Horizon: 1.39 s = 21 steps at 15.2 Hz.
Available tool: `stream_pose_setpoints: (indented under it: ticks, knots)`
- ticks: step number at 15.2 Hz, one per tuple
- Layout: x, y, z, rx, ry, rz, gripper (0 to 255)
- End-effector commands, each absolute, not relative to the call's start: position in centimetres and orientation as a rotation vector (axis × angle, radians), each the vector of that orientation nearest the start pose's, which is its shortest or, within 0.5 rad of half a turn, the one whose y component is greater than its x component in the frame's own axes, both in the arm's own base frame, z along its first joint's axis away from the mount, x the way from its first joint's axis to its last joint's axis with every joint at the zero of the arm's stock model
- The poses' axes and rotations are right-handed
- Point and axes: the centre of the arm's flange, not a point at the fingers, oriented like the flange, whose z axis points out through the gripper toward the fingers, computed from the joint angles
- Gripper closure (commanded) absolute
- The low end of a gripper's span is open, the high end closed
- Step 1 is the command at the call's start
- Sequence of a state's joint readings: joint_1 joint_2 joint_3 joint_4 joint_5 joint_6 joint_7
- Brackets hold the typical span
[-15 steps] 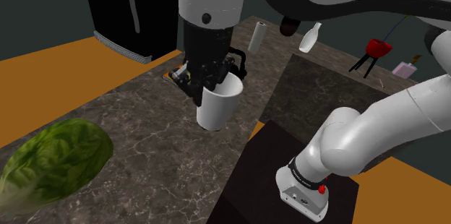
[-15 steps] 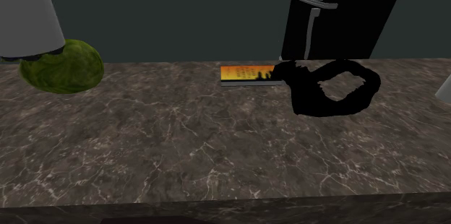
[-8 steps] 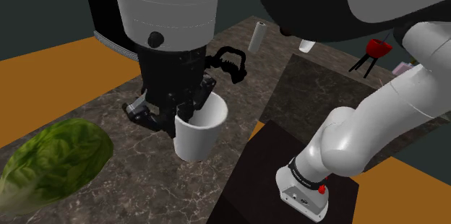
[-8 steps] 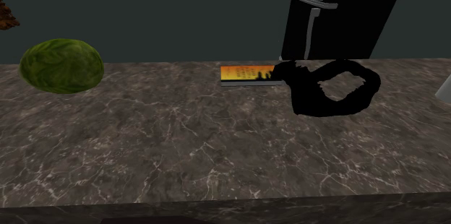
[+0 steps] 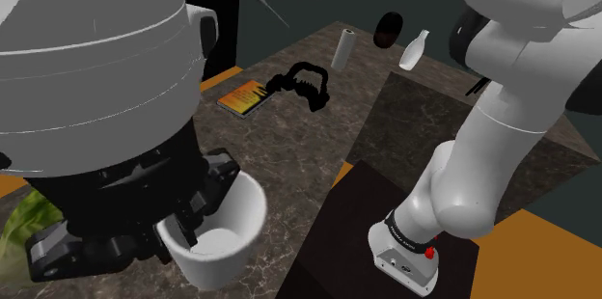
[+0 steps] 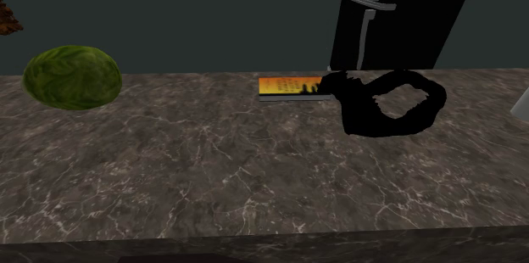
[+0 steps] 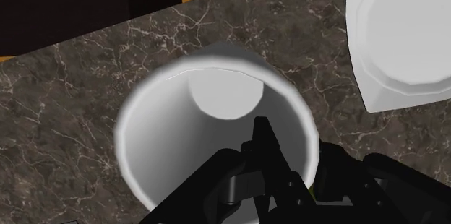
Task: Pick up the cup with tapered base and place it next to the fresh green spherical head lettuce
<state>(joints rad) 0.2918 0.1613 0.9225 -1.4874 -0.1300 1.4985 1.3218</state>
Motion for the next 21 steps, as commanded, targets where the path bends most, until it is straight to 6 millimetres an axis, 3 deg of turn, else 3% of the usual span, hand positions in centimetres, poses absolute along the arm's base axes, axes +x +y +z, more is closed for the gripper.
stream_pose_setpoints:
  ticks: [1, 21]
  knots:
    - [24.8, 53.6, 59.4, -3.218, 0.19, 0.038, 255]
    - [24.8, 53.6, 48.9, -3.218, 0.19, 0.038, 255]
